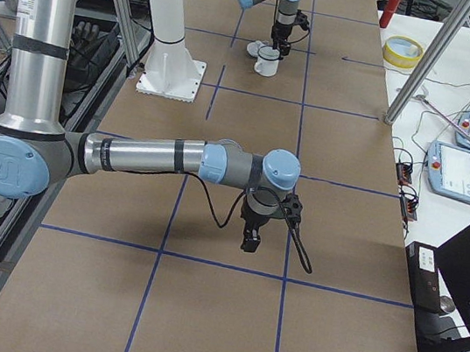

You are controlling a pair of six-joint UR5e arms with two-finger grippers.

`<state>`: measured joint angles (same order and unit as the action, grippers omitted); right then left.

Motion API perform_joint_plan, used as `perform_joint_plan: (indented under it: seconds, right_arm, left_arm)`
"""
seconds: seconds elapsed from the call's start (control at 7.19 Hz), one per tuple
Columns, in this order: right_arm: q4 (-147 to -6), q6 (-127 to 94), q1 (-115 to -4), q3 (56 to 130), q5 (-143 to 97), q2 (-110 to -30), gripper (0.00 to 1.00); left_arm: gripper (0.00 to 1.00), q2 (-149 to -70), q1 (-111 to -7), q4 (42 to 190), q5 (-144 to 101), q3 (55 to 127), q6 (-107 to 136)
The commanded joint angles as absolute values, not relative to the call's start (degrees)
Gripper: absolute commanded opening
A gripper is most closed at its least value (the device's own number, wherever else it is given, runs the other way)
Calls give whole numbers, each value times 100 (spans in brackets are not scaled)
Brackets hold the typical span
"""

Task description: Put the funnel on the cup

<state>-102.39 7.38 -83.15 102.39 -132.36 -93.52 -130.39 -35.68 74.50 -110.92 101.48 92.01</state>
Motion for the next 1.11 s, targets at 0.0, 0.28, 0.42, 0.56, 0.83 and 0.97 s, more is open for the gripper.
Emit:
perform_joint_plan:
  seconds: [0.0, 0.28, 0.42, 0.56, 0.83, 0.97]
  right_arm:
    - [-10239, 747, -8314, 10239, -13236, -9352, 100]
    - [-10239, 747, -8314, 10239, -13236, -9352, 100]
    - [-10239, 747, -8314, 10239, -13236, -9352, 100]
    - [-10239, 747, -8314, 10239, -13236, -9352, 100]
    - [-10239, 747, -8314, 10239, -13236, -9352, 100]
    - [-10239, 747, -8314, 10239, -13236, -9352, 100]
  left_arm:
    - [100, -12930, -4249, 7226, -11118, 10798, 8345]
    - [100, -12265, -5006, 7154, -11188, 11607, 6750]
    - [100, -11765, -5462, 7354, -11719, 11654, 5836]
    - [100, -11038, -6058, 7809, -12212, 11663, 4748]
    - [100, -9753, -7288, 8304, -12435, 11646, 2649]
    - [100, -9016, -7939, 8314, -12941, 11602, 1219]
